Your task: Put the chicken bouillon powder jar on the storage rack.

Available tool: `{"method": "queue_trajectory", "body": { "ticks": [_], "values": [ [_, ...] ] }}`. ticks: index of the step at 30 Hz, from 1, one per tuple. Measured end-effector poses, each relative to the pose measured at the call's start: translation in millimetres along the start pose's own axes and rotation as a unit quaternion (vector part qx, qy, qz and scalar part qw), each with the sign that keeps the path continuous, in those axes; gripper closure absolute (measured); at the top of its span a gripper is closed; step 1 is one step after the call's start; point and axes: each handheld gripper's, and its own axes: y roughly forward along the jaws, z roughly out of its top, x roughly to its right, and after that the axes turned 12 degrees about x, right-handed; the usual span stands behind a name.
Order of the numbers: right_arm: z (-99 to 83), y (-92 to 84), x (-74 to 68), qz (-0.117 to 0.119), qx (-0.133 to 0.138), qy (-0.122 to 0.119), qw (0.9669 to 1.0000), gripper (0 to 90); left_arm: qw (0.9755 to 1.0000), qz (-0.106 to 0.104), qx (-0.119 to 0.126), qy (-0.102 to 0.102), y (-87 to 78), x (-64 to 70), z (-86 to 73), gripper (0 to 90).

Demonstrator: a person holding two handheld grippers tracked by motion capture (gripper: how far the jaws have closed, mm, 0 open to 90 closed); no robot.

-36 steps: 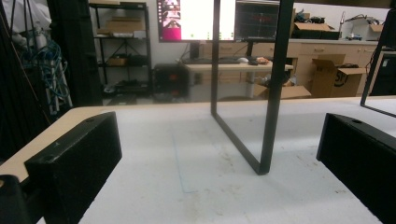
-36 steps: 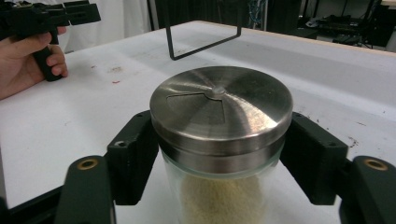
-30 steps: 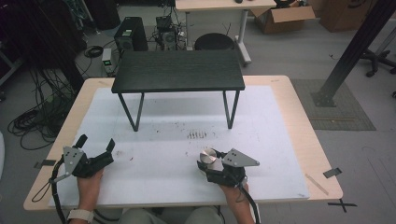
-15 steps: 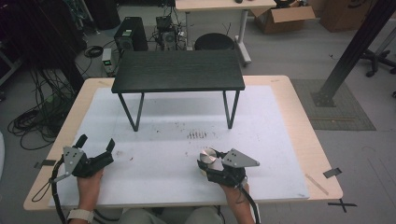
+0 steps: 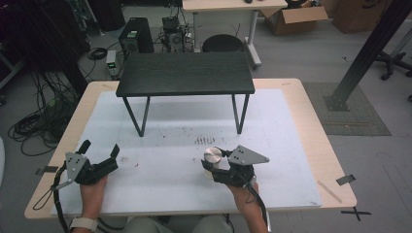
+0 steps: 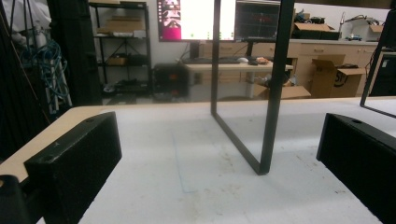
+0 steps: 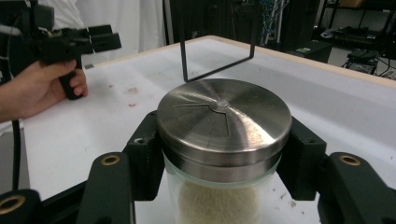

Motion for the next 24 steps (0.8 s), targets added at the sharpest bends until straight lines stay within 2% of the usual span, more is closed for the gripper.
{"method": "queue_trajectory", "body": {
  "ticks": [6,19,24],
  "values": [
    [12.6,-0.4,1.3,0.0,0.008,0.005,1.0,42.4,1.0,0.0,0.0,0.001,0.1,0.3,0.0,0.3],
    [55.4,0.6,7.9,0.01,0.009,0.008,0.9999,42.5,1.0,0.0,-0.001,0.002,0.2,0.3,0.1,0.3],
    [69.2,4.1,9.1,0.014,0.006,0.001,0.9999,42.5,1.0,0.0,-0.002,0.003,0.2,0.3,0.1,0.4]
  ]
}}
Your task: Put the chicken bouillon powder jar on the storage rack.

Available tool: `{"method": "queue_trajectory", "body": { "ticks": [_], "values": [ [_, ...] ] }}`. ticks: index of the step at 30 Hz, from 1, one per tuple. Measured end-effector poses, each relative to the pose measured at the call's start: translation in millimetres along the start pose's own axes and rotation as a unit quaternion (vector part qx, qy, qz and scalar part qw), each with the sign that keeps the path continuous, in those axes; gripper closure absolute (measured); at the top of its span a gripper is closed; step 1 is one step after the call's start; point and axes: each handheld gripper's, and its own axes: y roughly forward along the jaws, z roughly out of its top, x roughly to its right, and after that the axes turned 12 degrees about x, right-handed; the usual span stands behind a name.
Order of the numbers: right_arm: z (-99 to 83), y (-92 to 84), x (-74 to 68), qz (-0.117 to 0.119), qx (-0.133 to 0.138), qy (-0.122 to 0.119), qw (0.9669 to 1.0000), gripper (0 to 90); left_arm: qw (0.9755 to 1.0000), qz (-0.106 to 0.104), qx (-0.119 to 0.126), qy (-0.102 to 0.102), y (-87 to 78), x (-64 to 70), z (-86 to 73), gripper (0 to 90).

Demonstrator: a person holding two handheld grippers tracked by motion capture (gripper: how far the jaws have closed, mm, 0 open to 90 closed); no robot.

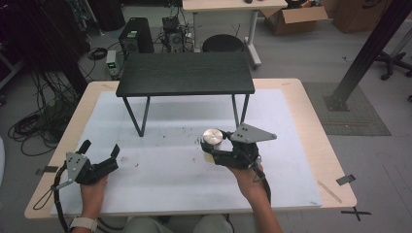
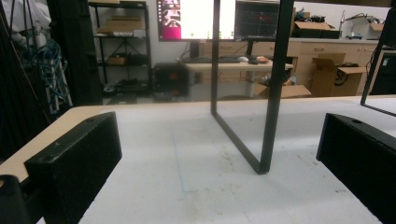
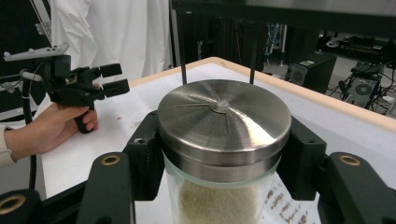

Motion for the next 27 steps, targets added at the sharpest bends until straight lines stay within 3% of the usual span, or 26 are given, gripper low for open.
{"method": "queue_trajectory", "body": {
  "ticks": [27],
  "values": [
    [69.3,26.1,8.4,0.026,-0.001,-0.008,0.9996,42.5,1.0,0.0,-0.001,0.0,0.3,0.1,0.0,0.5]
  ]
}}
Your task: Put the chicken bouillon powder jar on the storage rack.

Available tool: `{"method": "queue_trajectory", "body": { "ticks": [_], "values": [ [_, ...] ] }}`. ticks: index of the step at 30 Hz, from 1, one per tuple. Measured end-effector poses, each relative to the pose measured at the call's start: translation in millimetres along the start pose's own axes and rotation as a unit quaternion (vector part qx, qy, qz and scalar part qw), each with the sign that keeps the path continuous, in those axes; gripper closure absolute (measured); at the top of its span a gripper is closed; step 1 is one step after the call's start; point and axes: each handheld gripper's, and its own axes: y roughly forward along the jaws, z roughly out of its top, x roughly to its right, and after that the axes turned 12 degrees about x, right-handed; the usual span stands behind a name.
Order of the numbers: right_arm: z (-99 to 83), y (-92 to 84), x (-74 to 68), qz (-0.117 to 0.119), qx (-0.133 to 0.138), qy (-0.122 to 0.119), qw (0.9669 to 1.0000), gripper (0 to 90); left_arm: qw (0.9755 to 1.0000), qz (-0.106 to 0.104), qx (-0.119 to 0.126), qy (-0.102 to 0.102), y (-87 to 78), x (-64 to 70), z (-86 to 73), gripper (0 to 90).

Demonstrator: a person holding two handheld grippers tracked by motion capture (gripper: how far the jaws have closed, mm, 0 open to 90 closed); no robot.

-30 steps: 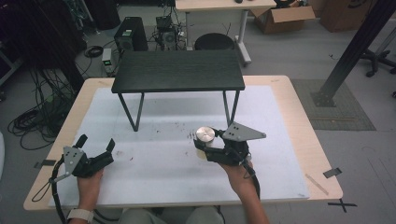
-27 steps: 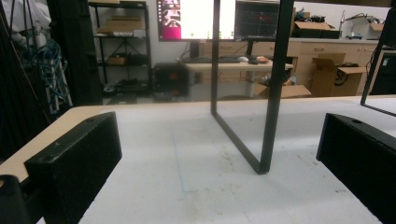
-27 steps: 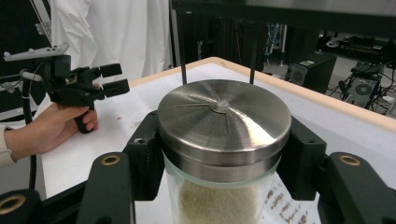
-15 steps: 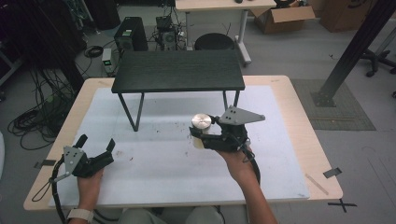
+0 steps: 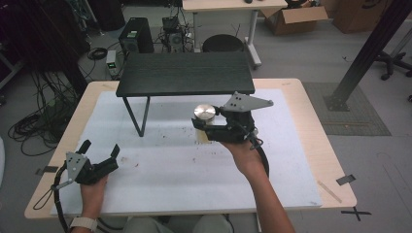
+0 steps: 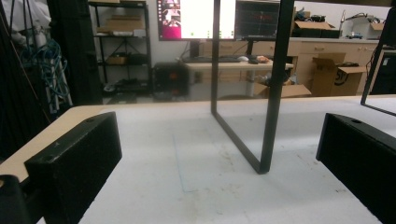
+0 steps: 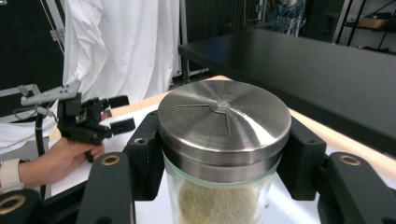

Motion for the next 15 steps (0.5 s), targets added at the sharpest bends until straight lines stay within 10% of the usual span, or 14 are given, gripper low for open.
{"method": "queue_trajectory", "body": {
  "ticks": [15],
  "values": [
    [36.8,29.1,13.1,0.019,0.008,-0.001,0.9998,42.5,1.0,0.0,0.0,-0.001,0.0,-0.1,0.0,0.5]
  ]
}}
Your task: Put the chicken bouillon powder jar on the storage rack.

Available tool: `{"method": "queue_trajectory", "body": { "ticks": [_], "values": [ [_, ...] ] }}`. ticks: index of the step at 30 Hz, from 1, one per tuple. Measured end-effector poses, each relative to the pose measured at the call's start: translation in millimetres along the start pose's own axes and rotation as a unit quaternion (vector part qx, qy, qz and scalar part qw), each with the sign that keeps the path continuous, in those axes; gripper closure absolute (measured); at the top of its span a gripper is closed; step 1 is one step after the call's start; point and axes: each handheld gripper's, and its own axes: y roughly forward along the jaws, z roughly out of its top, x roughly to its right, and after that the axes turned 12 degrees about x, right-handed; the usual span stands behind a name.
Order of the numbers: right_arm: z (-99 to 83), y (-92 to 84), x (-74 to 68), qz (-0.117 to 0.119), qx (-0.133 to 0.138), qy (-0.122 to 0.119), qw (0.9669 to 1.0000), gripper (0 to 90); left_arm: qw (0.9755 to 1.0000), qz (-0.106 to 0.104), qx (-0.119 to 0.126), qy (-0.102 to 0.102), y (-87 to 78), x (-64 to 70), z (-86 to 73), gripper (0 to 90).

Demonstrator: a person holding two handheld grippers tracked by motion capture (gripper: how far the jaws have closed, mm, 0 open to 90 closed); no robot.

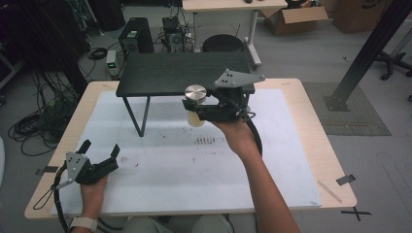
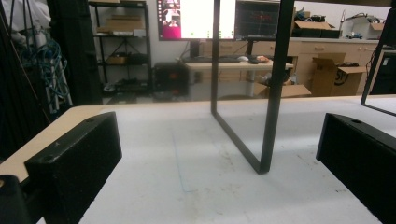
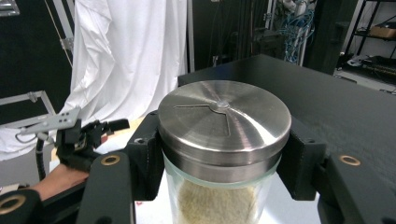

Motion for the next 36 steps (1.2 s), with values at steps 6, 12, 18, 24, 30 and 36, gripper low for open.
{"method": "queue_trajectory", "body": {
  "ticks": [6,12,18,24,30,36],
  "values": [
    [10.2,13.2,9.9,-0.002,0.01,0.002,1.0,42.5,1.0,-0.001,0.0,0.001,0.3,0.1,0.0,0.5],
    [21.0,24.1,16.1,-0.002,0.012,-0.001,0.9999,42.5,1.0,0.0,0.001,-0.001,0.1,0.0,0.0,0.5],
    [31.1,33.7,23.1,-0.01,0.017,-0.006,0.9998,42.5,1.0,0.0,0.001,-0.001,-0.1,-0.2,-0.1,0.5],
    [37.8,44.3,35.5,-0.033,0.018,-0.011,0.9992,42.5,1.0,0.0,0.0,0.0,-0.5,-0.3,0.1,0.5],
    [41.5,53.6,45.5,-0.049,0.021,-0.012,0.9985,42.5,1.0,0.0,0.001,-0.001,-0.4,-0.3,0.0,0.5],
    [44.3,65.2,58.4,-0.067,0.025,-0.011,0.9974,42.5,1.0,0.0,0.002,-0.002,-0.4,-0.2,0.0,0.5]
  ]
}}
